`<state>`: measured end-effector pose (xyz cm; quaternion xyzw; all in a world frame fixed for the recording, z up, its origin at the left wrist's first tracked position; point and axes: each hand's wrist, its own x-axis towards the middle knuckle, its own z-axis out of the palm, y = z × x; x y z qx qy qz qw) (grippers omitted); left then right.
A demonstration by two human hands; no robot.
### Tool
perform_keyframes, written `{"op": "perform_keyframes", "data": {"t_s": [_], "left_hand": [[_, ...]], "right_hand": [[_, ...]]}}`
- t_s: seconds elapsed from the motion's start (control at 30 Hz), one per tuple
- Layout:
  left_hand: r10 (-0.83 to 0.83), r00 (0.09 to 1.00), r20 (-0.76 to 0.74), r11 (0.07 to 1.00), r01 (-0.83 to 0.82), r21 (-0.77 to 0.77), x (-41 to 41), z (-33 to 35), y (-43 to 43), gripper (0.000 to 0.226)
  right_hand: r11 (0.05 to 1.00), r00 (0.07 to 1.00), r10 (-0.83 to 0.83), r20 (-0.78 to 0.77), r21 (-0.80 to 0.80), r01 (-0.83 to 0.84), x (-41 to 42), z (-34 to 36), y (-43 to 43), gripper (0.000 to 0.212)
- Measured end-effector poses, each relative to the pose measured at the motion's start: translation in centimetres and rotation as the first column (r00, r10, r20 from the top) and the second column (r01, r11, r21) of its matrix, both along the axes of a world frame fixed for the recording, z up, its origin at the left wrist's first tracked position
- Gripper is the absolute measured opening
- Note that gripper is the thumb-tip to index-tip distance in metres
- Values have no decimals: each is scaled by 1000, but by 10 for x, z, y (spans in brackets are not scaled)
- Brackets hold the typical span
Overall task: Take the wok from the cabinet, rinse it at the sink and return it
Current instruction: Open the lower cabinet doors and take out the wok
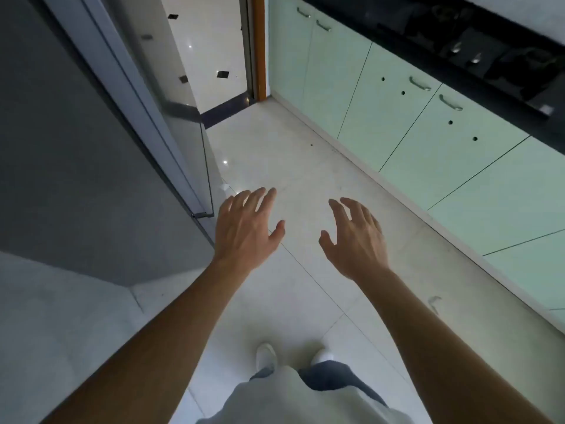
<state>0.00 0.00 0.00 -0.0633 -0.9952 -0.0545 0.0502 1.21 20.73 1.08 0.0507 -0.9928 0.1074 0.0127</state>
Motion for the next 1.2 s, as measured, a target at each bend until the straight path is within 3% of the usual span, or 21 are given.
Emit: {"op": "perform_keyframes", "data": {"t_s": [0.4, 0.67, 1.2], "left_hand": [[-38, 999, -7, 999, 38, -31, -61, -9, 7, 64], [-17, 999, 49, 994, 23, -110, -157, -4, 38, 66], [103, 994, 43, 993, -101, -55, -305, 1, 92, 65]], "right_hand": [[1000, 999, -24, -28, -8, 24, -63, -10, 11, 60], [999, 999, 40, -18, -3, -40, -165, -10, 36, 57], [986, 986, 167, -6, 10, -167, -333, -16, 78, 61]]}}
